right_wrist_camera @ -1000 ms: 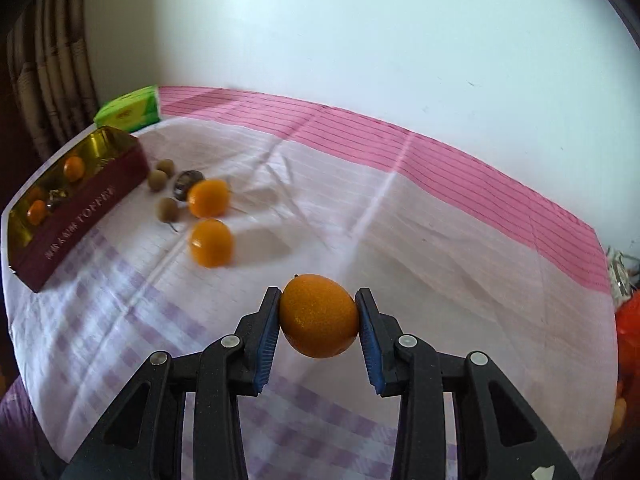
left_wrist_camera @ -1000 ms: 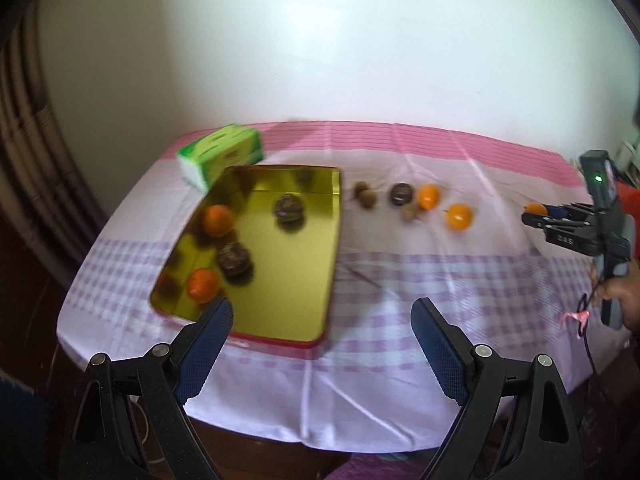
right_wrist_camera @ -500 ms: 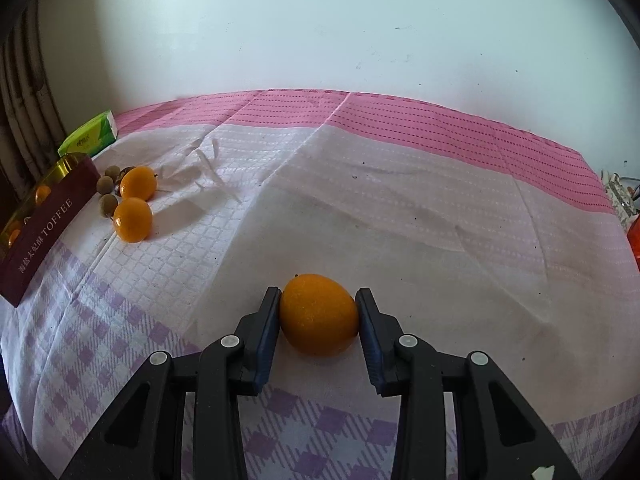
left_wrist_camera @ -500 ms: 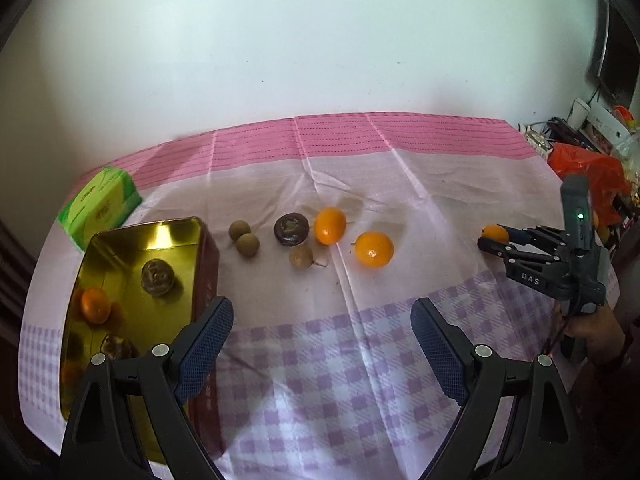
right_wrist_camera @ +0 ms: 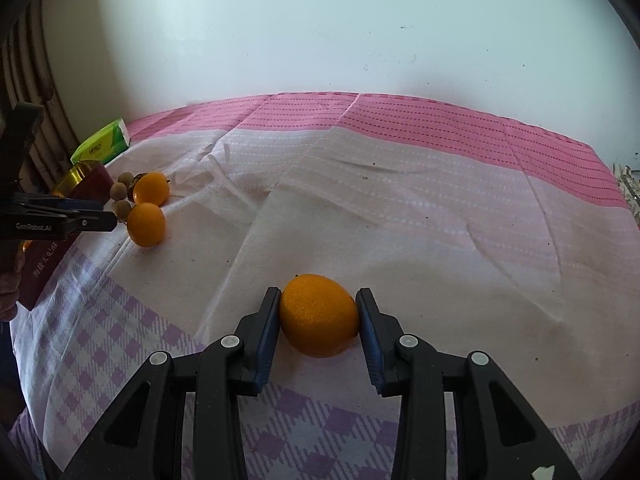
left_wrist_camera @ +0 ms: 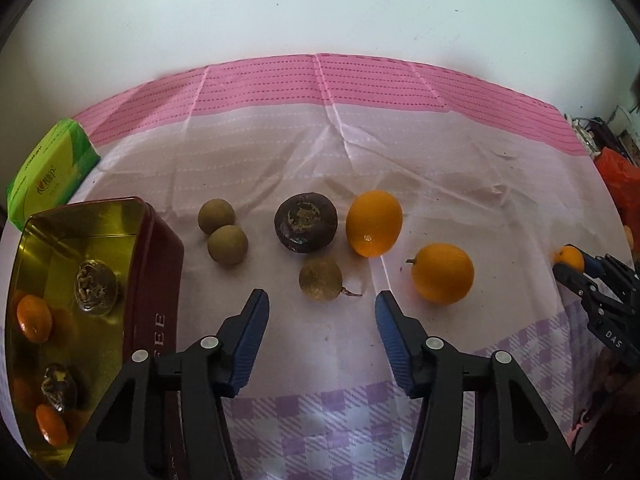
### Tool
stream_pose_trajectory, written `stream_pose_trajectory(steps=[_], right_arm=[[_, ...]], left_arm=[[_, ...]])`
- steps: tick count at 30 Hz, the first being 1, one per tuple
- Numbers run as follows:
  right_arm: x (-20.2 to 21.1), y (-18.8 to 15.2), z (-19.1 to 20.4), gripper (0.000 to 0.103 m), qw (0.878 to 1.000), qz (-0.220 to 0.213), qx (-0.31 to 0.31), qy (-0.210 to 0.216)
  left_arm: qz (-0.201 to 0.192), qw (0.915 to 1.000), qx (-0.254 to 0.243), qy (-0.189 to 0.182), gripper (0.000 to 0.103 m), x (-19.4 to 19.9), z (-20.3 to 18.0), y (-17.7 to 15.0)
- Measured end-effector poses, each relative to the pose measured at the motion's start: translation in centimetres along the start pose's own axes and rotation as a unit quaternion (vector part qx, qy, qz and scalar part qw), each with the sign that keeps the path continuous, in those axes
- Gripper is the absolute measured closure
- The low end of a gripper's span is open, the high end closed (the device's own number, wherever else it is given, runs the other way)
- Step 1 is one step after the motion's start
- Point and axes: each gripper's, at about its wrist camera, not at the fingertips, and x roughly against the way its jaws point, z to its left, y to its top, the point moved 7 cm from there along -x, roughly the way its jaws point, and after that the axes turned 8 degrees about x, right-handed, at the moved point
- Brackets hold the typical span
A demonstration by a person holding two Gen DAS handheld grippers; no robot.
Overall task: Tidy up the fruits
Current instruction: 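Grasp a tan round fruit with the left tool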
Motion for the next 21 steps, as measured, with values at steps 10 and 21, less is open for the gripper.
stream_pose_trajectory(steps=[10, 21], right_arm=[[-0.1, 0.0, 0.0, 0.068, 1.0, 0.002, -0.005, 0.006], [-0.6, -0.2, -0.1, 0.068, 1.0, 0.011, -0.007, -0.003]], left_arm=[[0.006, 1.0, 0.004, -0.001, 0.078, -1.8, -0.1, 0.7], [-0.046, 0.9987, 0.005, 0.021, 0.078, 4.2, -1.9, -2.0]])
